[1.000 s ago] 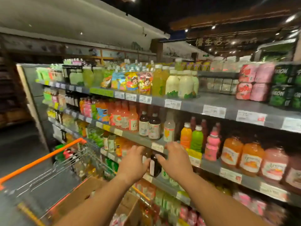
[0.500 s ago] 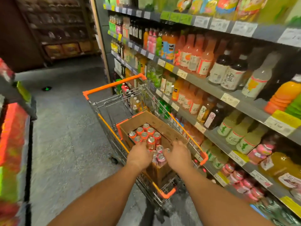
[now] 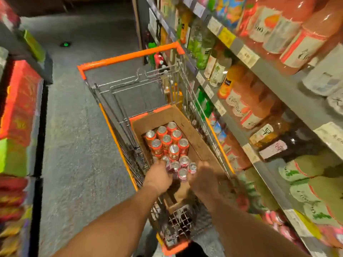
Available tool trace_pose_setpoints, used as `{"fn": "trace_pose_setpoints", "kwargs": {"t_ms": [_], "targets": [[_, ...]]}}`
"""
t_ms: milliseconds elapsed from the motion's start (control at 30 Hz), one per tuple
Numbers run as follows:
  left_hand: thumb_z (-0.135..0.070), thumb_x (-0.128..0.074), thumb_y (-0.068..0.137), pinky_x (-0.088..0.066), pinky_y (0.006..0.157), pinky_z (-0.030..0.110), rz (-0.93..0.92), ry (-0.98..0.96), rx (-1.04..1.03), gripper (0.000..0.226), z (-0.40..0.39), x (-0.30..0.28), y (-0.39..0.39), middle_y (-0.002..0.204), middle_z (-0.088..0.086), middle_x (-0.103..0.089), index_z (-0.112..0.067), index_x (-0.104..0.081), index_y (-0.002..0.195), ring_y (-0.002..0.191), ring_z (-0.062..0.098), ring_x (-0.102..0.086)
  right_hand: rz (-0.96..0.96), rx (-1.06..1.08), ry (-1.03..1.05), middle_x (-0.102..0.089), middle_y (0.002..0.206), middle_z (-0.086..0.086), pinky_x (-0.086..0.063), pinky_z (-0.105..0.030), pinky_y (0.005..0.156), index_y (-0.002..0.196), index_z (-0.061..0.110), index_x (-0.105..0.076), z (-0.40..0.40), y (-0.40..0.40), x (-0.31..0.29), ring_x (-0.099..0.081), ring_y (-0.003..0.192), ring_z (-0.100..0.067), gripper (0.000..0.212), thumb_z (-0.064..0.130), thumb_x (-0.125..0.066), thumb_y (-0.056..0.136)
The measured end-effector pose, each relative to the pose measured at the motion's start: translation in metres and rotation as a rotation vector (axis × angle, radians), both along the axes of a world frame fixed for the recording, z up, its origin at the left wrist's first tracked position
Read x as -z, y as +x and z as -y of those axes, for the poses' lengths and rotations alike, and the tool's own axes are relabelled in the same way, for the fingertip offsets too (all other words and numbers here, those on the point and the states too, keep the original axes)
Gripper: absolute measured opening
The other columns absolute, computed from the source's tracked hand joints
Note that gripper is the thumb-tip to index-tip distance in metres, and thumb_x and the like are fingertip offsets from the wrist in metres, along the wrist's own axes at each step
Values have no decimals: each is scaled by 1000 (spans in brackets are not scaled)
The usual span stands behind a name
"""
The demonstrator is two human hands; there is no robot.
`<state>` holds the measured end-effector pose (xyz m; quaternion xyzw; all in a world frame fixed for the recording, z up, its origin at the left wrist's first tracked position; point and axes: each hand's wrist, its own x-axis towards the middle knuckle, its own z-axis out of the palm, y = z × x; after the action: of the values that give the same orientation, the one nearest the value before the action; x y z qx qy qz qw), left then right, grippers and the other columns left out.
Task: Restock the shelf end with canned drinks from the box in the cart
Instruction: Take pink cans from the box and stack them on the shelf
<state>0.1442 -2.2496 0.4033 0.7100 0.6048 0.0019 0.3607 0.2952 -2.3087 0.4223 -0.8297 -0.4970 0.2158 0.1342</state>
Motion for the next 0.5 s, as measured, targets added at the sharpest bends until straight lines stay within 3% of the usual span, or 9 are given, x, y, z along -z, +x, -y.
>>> {"fn": "trace_pose_setpoints", "kwargs": {"t_ms": [33, 100, 167, 367, 500], "targets": [[-28, -62, 89, -46, 100, 34, -8, -38, -37, 43, -8, 8, 10, 128, 14, -56, -9, -53, 127, 117, 31, -57, -8, -11, -27, -56, 82, 4, -45, -12, 67, 106, 11, -62, -12, 9, 9, -64, 88, -23, 32, 34, -64, 83], [-27, -61, 88, -48, 97, 32, -13, -80, -81, 40, -22, 28, 28, 124, 13, -59, -9, -55, 123, 114, 31, -59, -32, -94, -107, -63, 103, -7, -52, -30, 80, 121, 9, -58, -36, 21, 30, -62, 100, -29, 46, 30, -70, 82], [-23, -59, 87, -46, 99, 32, 13, -86, -112, 36, -34, 52, 42, 122, 15, -61, -9, -58, 120, 115, 33, -58, 7, -274, -168, -65, 104, -11, -51, -38, 82, 112, 9, -65, -55, 30, 60, -60, 97, -32, 36, 26, -73, 81], [-20, -59, 86, -44, 104, 37, -124, -309, -180, 47, -46, 139, 67, 132, 20, -53, -4, -50, 131, 122, 36, -53, 45, -336, -417, -47, 125, -20, -42, -37, 90, 126, 1, -46, -100, 51, 146, -48, 113, -36, 42, 16, -59, 88], [-22, -60, 87, -48, 97, 40, -196, -370, -161, 47, -52, 185, 97, 132, 16, -55, -7, -51, 131, 120, 35, -55, 84, -340, -552, -43, 134, -19, -43, -35, 96, 135, 5, -37, -123, 57, 200, -46, 122, -33, 59, 18, -66, 84]]}}
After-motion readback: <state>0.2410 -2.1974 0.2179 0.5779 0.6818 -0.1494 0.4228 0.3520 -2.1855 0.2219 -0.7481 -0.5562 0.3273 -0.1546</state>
